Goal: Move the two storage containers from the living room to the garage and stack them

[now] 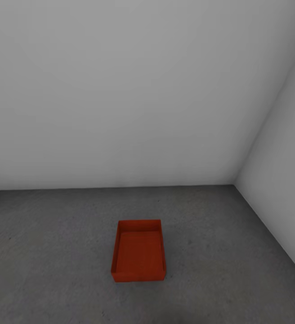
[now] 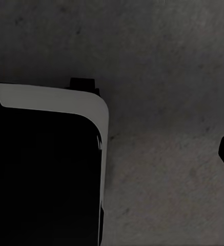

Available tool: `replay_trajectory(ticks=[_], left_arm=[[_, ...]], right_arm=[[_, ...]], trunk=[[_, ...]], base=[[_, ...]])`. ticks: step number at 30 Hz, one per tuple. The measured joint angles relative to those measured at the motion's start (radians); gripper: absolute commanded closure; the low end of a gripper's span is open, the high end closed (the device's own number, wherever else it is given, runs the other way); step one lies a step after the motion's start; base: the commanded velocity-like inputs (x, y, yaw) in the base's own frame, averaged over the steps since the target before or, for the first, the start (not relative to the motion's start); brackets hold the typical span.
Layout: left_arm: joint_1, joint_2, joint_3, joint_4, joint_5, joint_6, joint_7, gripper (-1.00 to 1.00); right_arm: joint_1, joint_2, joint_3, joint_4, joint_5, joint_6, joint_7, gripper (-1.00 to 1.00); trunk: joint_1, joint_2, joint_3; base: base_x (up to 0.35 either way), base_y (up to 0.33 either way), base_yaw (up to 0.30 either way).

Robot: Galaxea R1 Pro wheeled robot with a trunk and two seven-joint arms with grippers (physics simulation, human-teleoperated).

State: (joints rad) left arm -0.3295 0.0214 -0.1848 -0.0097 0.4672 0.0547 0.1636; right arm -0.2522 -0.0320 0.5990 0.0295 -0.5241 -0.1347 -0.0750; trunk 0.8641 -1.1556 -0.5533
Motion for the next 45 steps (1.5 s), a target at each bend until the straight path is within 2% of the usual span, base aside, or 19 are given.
replay_trajectory(ticks=[45], left_arm=[[0.000, 0.000, 0.000, 0.000, -0.001, 0.000, 0.000, -1.00]], right_arm=[[0.000, -0.001, 0.000, 0.000, 0.003, 0.003, 0.009, -1.00]], trunk=[[0.000, 0.000, 0.072]], base=[[0.000, 0.000, 0.000]])
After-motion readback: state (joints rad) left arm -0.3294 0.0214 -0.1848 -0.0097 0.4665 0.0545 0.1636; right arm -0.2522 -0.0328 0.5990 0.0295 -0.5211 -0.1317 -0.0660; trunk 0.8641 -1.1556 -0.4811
